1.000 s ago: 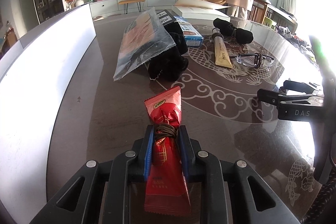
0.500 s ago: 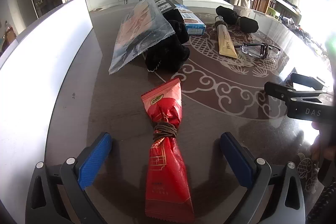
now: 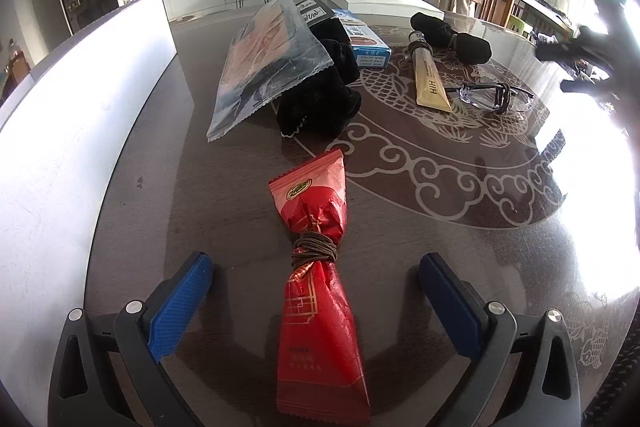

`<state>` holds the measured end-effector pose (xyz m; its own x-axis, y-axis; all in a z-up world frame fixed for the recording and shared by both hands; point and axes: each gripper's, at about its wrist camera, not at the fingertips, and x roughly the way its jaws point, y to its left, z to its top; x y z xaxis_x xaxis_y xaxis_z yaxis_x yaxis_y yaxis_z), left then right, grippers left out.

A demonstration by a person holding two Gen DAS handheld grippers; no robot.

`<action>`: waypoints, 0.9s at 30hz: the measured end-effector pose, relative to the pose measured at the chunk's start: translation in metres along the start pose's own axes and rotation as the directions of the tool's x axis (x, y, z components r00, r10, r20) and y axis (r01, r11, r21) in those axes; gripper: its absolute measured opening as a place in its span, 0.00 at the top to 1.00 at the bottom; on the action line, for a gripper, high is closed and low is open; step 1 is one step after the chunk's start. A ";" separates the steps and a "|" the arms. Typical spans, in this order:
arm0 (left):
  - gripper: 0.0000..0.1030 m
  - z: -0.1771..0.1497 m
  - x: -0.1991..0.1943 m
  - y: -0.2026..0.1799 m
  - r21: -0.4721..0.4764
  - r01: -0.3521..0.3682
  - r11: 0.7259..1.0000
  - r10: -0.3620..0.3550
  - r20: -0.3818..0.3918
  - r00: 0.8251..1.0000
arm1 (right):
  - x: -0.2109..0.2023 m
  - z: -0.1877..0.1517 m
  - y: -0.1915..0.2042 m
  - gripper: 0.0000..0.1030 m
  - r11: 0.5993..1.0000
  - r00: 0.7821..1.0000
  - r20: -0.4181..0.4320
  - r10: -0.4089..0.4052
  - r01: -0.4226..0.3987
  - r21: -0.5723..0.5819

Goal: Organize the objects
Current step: 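Grasp the glasses with the right tool while the left tool holds the red packet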

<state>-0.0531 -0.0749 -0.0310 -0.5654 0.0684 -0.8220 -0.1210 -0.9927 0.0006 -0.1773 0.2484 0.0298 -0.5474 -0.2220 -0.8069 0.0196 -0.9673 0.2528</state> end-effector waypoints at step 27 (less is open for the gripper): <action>0.73 -0.005 -0.016 0.012 0.072 0.050 0.996 -0.051 0.016 0.999 | 0.073 -0.058 0.153 0.22 0.796 0.949 -0.314 -0.009 -0.183 -0.577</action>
<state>-0.0411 -0.0882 -0.0205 -0.5712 0.1207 -0.8119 -0.2076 -0.9782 0.0007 -0.1661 0.0769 -0.0211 -0.2570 -0.2405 -0.9360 0.5988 -0.7998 0.0411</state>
